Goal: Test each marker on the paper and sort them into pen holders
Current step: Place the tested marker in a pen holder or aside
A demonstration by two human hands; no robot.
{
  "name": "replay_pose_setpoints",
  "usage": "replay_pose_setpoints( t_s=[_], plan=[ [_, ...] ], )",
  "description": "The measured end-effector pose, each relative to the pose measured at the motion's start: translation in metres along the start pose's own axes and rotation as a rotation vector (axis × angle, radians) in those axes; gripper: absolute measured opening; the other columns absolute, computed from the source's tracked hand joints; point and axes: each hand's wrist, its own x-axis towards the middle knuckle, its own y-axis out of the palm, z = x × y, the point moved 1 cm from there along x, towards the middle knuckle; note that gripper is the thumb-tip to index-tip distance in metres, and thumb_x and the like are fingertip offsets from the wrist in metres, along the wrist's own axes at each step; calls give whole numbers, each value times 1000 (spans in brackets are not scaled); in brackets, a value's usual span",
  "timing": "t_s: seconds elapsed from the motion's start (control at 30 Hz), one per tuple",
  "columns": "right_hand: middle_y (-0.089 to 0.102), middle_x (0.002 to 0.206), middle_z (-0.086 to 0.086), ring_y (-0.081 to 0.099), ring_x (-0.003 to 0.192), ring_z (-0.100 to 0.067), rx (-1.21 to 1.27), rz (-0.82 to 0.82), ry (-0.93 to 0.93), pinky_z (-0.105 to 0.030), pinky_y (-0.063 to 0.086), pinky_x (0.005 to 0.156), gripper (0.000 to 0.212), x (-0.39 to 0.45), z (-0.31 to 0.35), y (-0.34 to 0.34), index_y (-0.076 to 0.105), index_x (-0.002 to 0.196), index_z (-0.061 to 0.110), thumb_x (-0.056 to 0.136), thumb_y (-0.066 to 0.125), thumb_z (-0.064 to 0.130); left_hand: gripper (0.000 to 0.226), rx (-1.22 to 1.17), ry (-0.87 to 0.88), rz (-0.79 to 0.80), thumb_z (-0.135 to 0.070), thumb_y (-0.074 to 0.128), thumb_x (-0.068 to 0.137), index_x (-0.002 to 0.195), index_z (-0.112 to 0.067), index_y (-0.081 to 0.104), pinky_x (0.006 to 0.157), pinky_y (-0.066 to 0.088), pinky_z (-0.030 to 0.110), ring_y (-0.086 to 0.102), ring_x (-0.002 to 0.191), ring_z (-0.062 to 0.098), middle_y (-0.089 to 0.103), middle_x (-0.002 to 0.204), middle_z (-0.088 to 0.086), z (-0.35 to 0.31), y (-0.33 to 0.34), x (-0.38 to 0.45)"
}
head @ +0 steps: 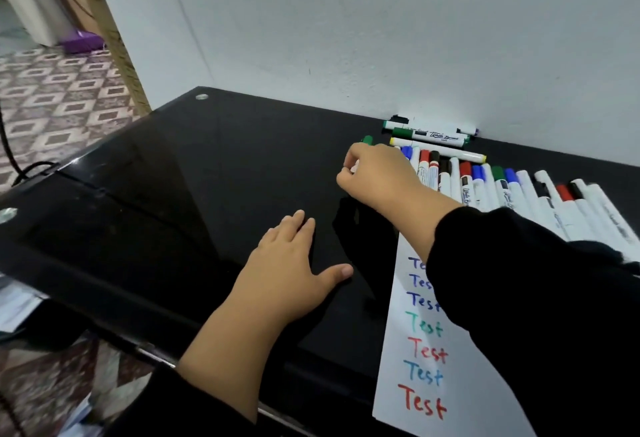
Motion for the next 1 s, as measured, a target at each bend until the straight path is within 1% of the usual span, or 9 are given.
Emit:
replay_pose_setpoints(
  t_s=[0.13, 0.23, 0.3, 0.4, 0.5, 0.6, 0.7, 0.8, 1.0],
  plan=[
    [57, 82, 1, 59, 71, -16, 451, -106, 109, -30, 48, 62, 11, -40, -4, -26, 56, 87, 23, 90, 45, 24, 84, -71, 1, 10, -66, 40, 85, 150, -26, 4, 115, 11, 34, -1, 145, 16, -3, 157, -10, -3, -2, -1],
    [51, 68, 3, 41, 46, -4, 771, -238, 249, -20, 34, 46, 24, -81, -14, -47, 58, 76, 23, 92, 41, 17, 78, -223, 35, -37, -60, 45, 87, 150, -29, 10, 114, 18, 32, 9, 143, 13, 9, 157, -12, -13, -9, -7],
    [45, 63, 0, 33, 47, -7, 930, -330, 386, -18, 28, 42, 30, -109, -22, -61, 58, 69, 22, 92, 40, 15, 72, -341, 71, -79, -55, 48, 88, 149, -32, 16, 110, 21, 28, 16, 141, 8, 17, 155, -11, -23, -14, -14],
    [43, 54, 3, 34, 50, -11, 1113, -429, 565, -19, 29, 44, 32, -148, -35, -80, 58, 63, 20, 92, 42, 16, 61, -489, 163, -94, -48, 48, 90, 145, -36, 25, 103, 28, 23, 30, 134, 3, 31, 149, -14, -44, -19, -32],
    [46, 53, 3, 39, 49, -9, 1179, -472, 673, -12, 32, 40, 35, -181, -44, -93, 57, 62, 16, 95, 45, 23, 52, -571, 243, -40, -45, 46, 92, 141, -39, 33, 96, 30, 22, 37, 123, -3, 43, 140, -19, -66, -20, -53],
    [47, 54, 1, 41, 38, -3, 1158, -475, 752, -18, 33, 45, 41, -208, -51, -99, 57, 64, 15, 96, 45, 36, 44, -575, 246, 49, -47, 44, 92, 135, -39, 44, 91, 30, 21, 40, 116, -2, 48, 135, -17, -84, -17, -70],
    [43, 55, 0, 38, 37, -4, 1204, -509, 791, -23, 29, 48, 43, -226, -57, -102, 58, 64, 14, 95, 46, 42, 30, -632, 209, 135, -44, 49, 91, 118, -38, 61, 72, 36, 14, 51, 93, -6, 61, 107, -21, -95, -13, -79],
    [42, 50, 3, 34, 41, -6, 1239, -516, 784, -22, 28, 47, 42, -236, -60, -98, 60, 67, 15, 93, 51, 47, 17, -631, 188, 203, -42, 53, 90, 91, -34, 68, 59, 37, 14, 55, 82, 7, 70, 99, 0, -102, -9, -83],
    [41, 48, 6, 32, 47, -8, 1288, -301, 687, -22, 27, 46, 29, -240, -60, -85, 65, 78, 12, 84, 66, 41, 12, -671, 166, 236, -38, 61, 86, 80, -31, 70, 55, 39, 17, 51, 75, 13, 69, 97, 6, -112, -7, -88]
  ],
)
